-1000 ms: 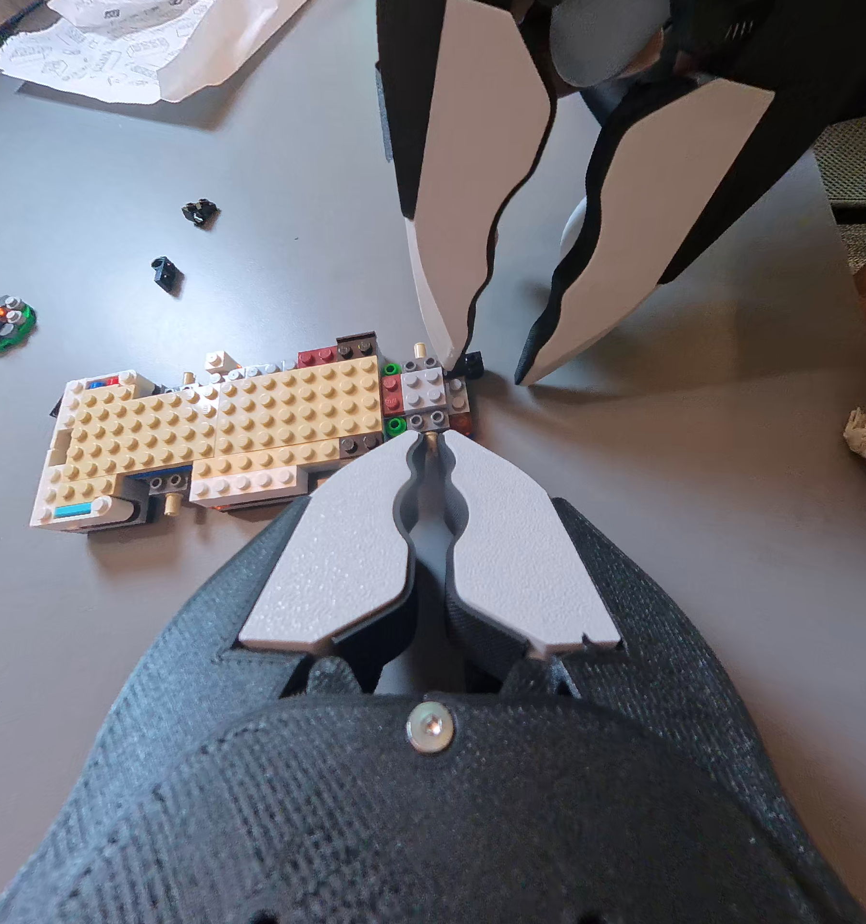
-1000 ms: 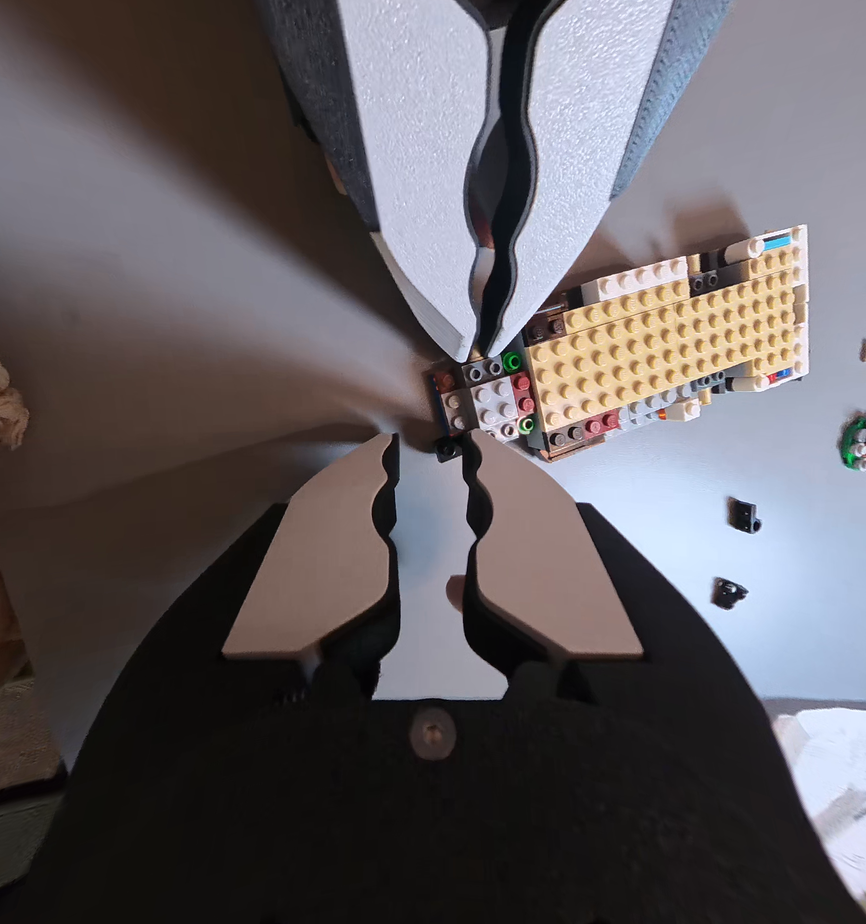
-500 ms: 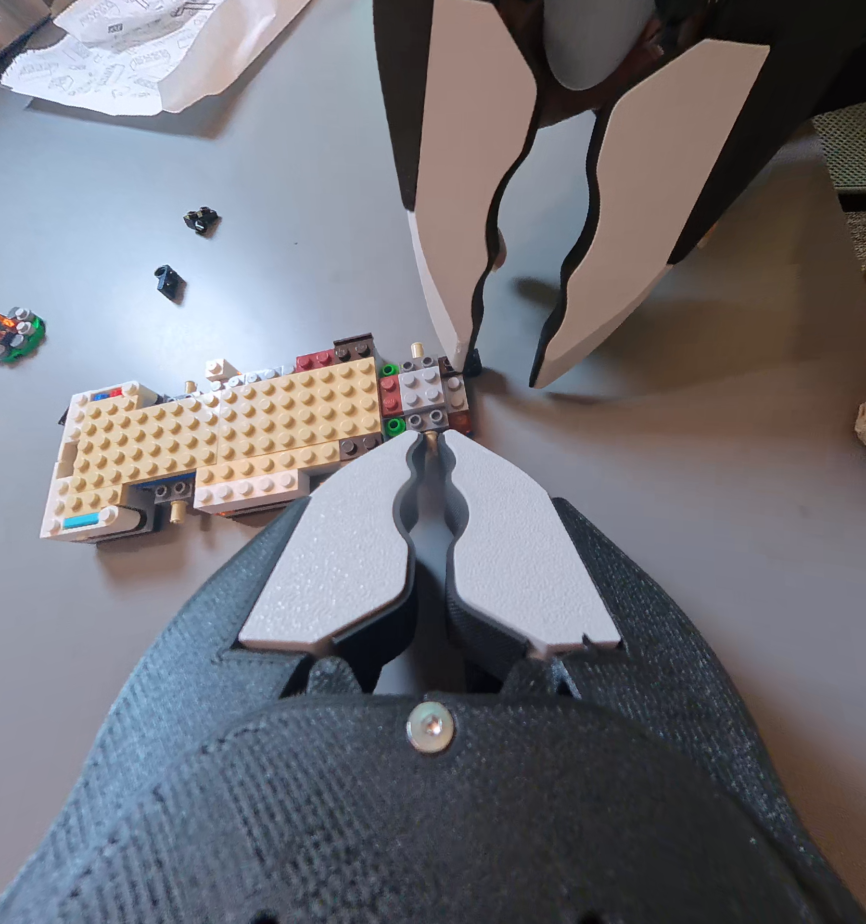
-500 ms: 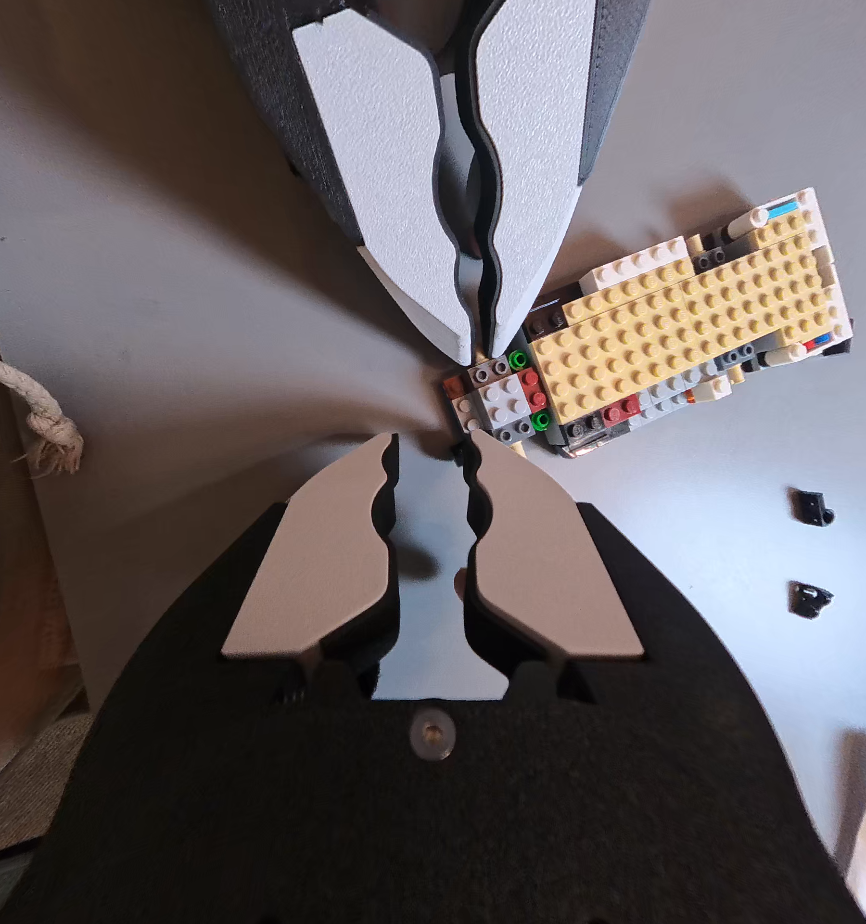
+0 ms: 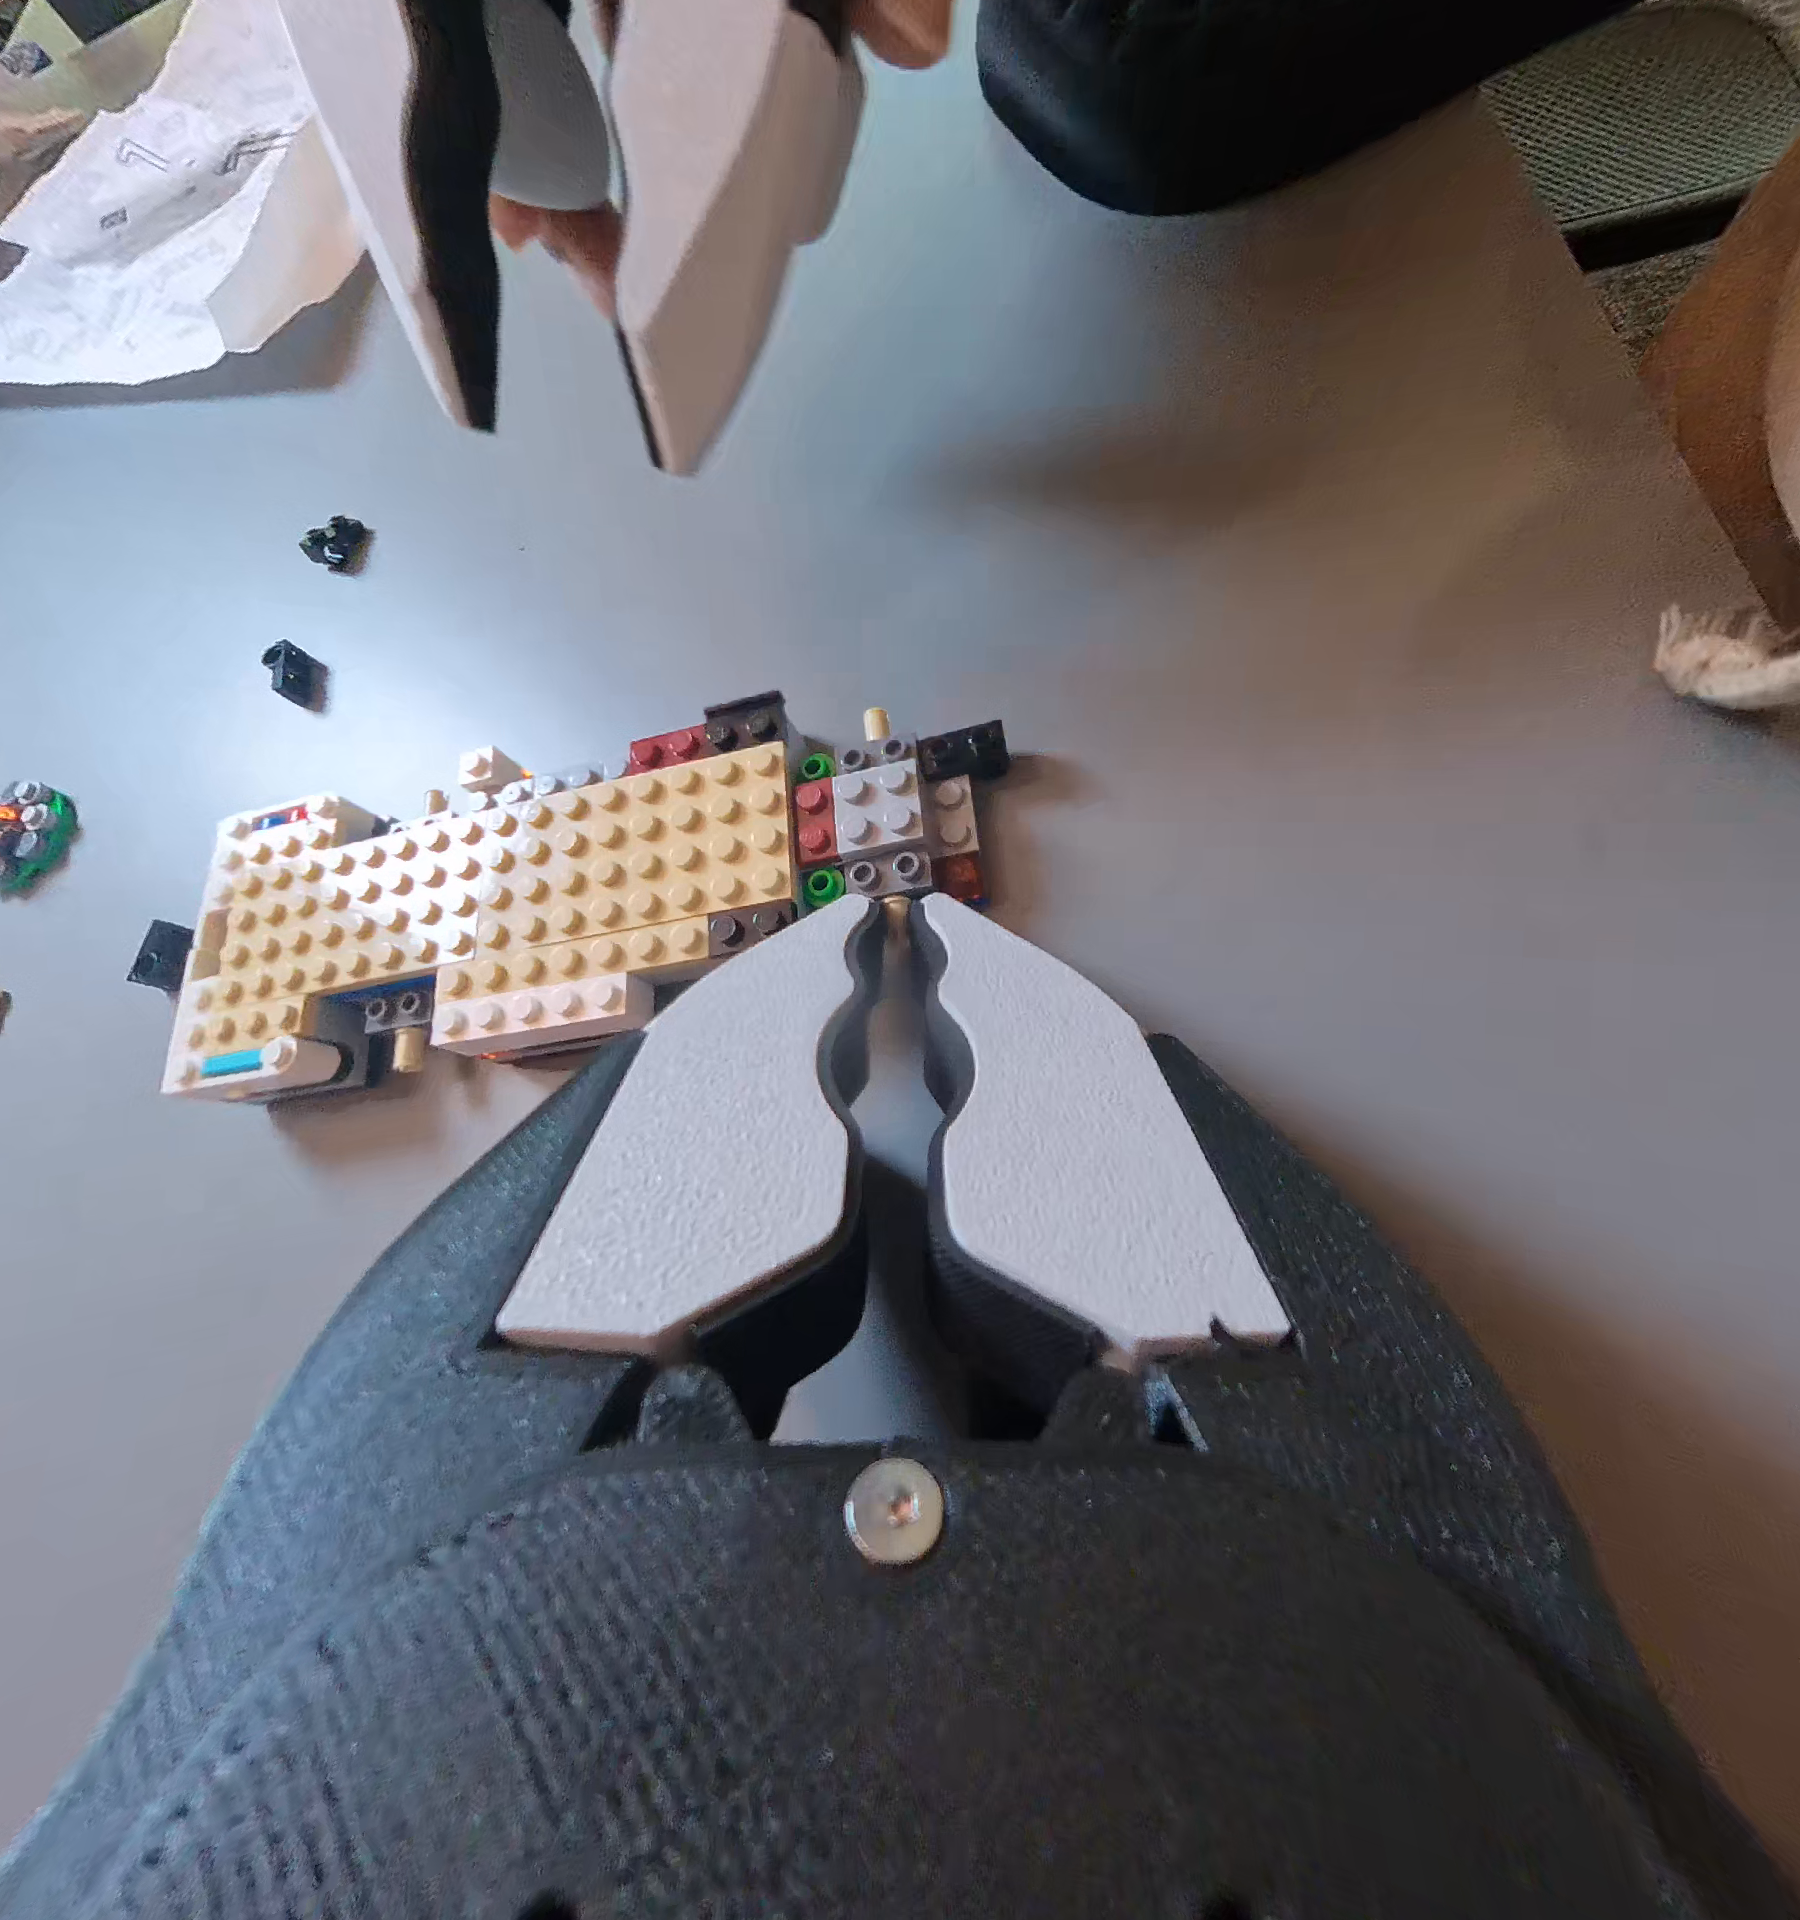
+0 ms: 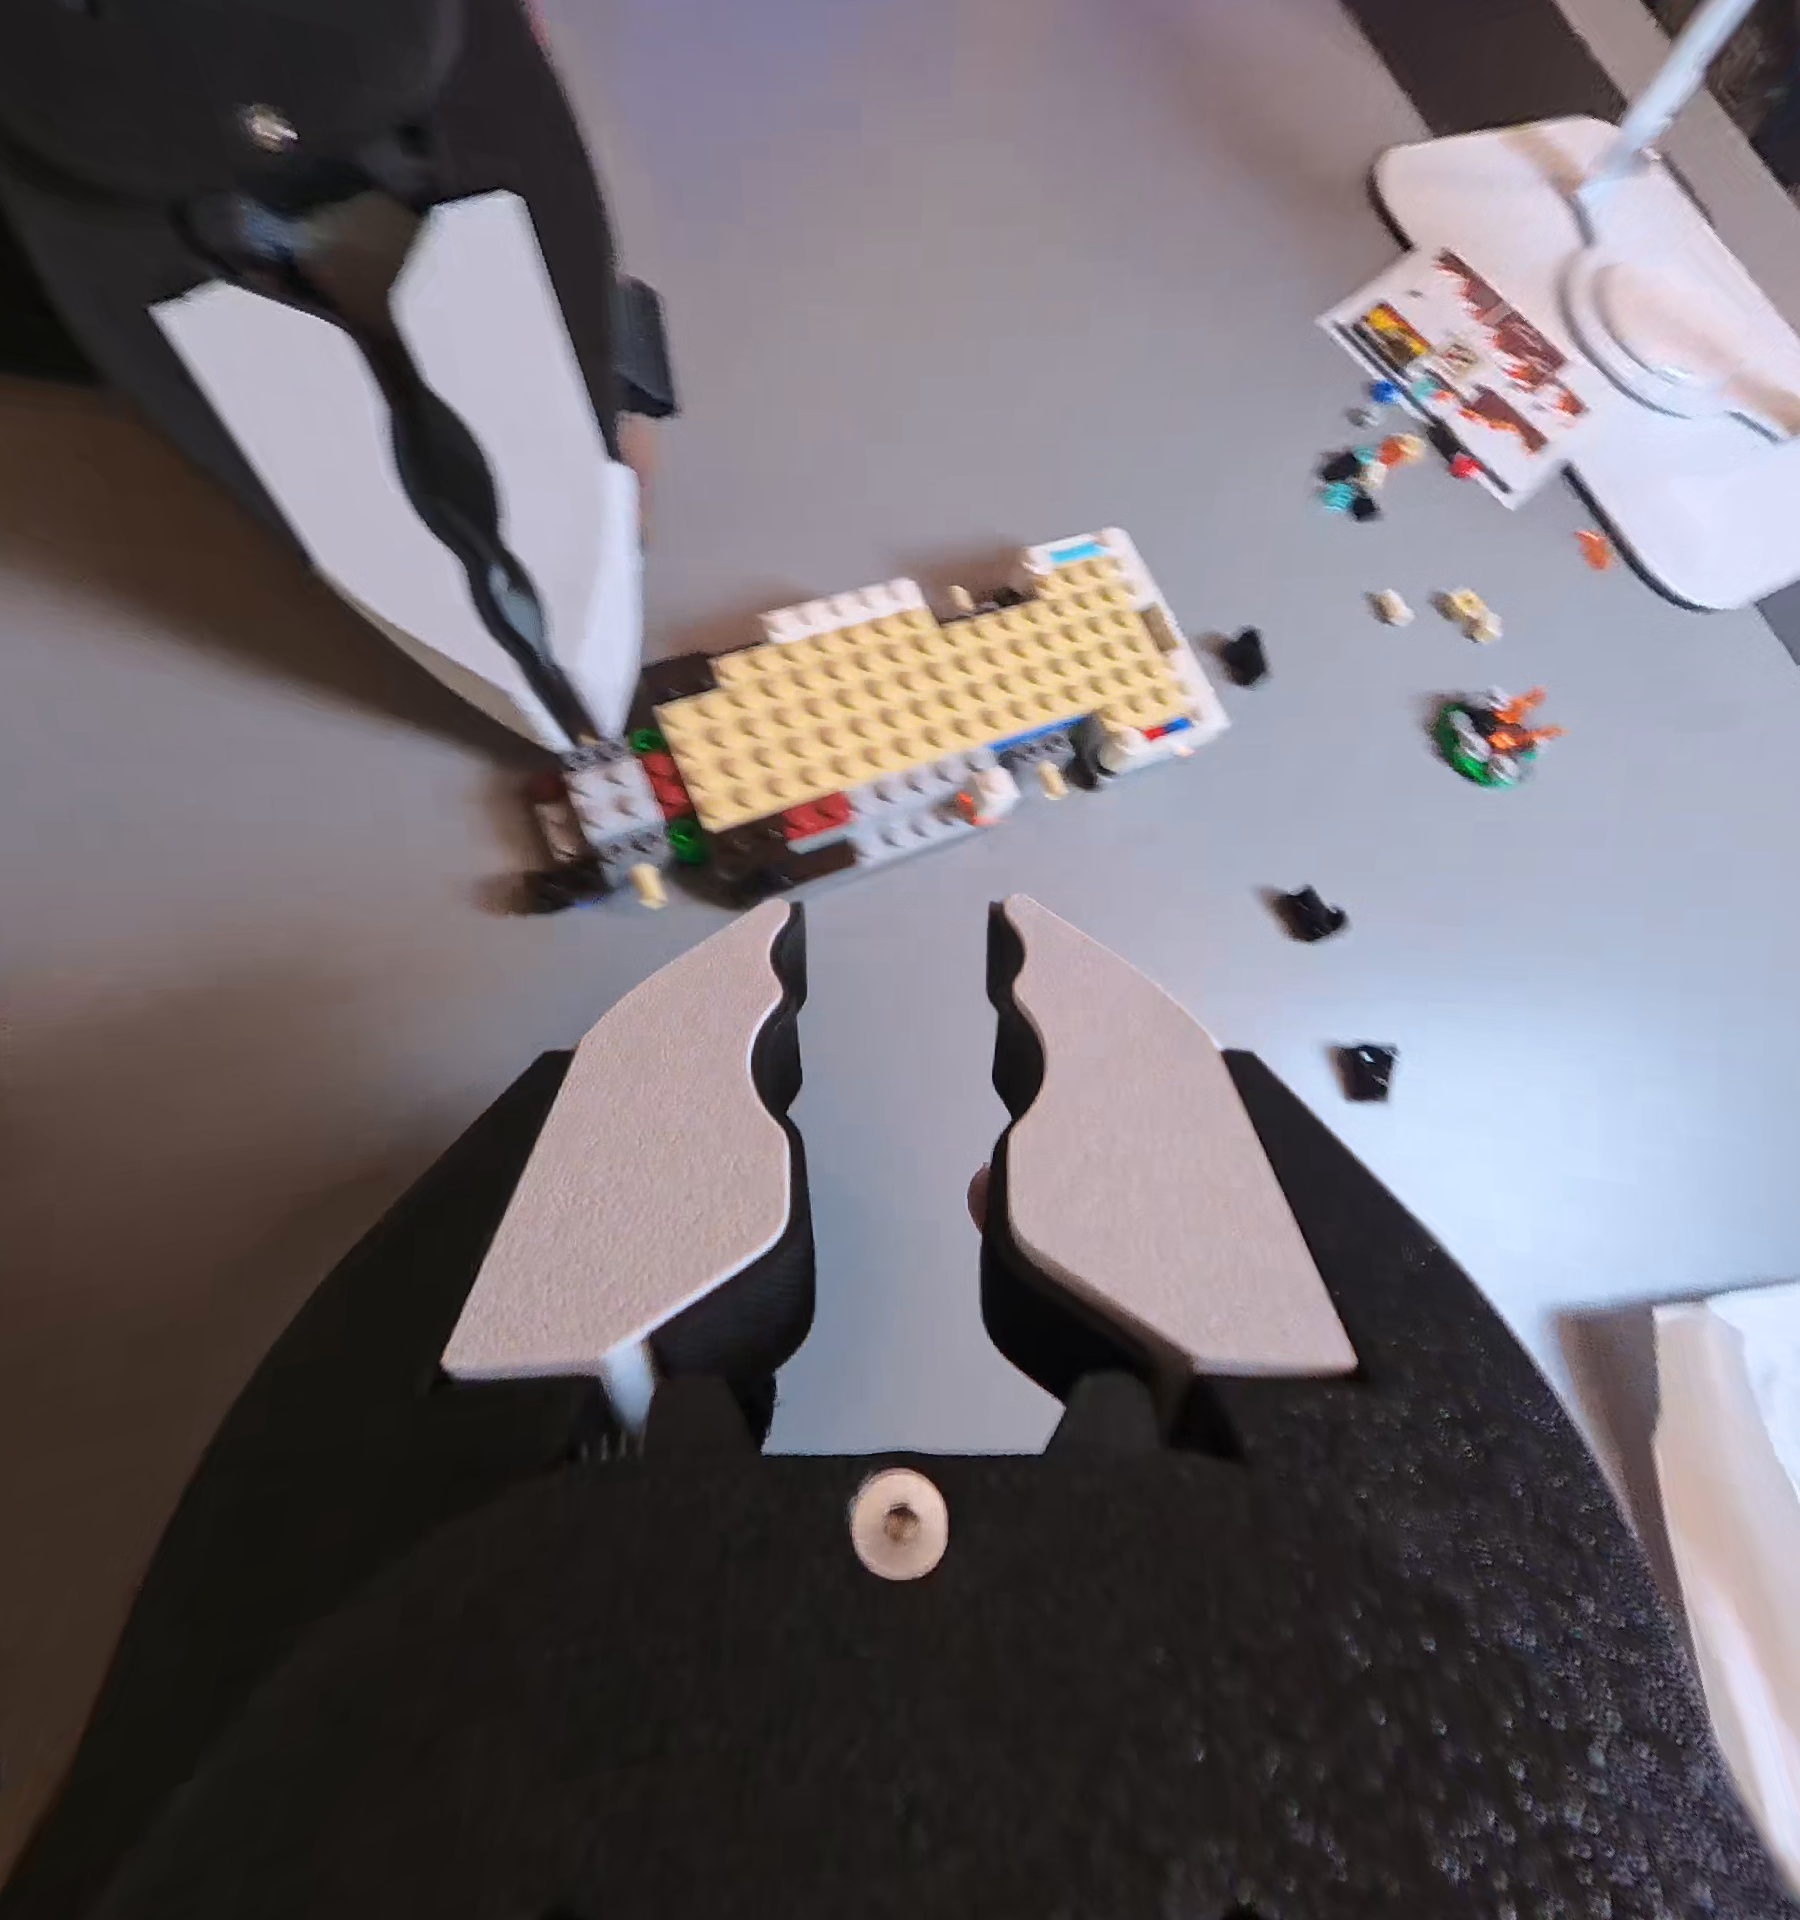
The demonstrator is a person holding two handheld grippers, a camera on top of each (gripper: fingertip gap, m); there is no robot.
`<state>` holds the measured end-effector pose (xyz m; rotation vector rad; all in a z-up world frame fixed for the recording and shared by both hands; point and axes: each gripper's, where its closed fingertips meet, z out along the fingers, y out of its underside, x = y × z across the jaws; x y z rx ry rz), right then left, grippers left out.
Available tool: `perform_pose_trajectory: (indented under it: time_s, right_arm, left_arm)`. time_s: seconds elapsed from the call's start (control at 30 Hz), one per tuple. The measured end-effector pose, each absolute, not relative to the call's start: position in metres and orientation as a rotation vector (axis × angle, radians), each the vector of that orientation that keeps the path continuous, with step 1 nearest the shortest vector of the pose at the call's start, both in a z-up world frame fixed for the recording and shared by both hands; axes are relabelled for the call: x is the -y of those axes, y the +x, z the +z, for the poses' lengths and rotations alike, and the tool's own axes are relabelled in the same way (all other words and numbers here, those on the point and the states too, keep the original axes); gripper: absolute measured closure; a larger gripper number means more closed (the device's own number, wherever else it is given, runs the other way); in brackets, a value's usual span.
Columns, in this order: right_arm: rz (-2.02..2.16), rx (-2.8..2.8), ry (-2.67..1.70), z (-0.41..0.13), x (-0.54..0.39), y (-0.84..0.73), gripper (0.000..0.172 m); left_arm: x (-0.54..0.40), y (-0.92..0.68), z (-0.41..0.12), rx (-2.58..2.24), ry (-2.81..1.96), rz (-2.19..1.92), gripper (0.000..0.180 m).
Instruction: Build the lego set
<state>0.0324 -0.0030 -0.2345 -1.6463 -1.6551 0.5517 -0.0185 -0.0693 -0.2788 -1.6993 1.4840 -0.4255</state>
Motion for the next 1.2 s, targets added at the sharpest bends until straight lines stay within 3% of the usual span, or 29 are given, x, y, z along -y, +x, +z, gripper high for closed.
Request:
perform_pose_trajectory:
  time_s: [0.2,0.4,0.6,0.73,0.93,1.2]
  right_arm:
    - [0.464,1.561,-1.677,-0.245,-0.063,0.052,0.144]
    - [0.297,1.726,-1.693,-0.271,-0.124,0.057,0.144]
    - [0.393,1.783,-1.77,-0.283,-0.132,0.055,0.148]
    - [0.369,1.815,-1.79,-0.285,-0.134,0.054,0.162]
    - [0.405,1.866,-1.771,-0.279,-0.11,0.049,0.164]
    - [0.586,2.115,-1.521,-0.266,0.003,0.048,0.164]
  left_arm:
    - [0.068,-0.028,-0.263,-1.394,-1.701,-0.557,0.164]
    - [0.067,-0.03,-0.267,-1.384,-1.737,-0.541,0.165]
    - [0.068,-0.027,-0.268,-1.382,-1.737,-0.544,0.169]
    - [0.068,-0.024,-0.272,-1.392,-1.739,-0.545,0.172]
    - [0.066,-0.026,-0.271,-1.387,-1.735,-0.519,0.175]
    - [0.068,-0.024,-0.274,-1.414,-1.736,-0.498,0.176]
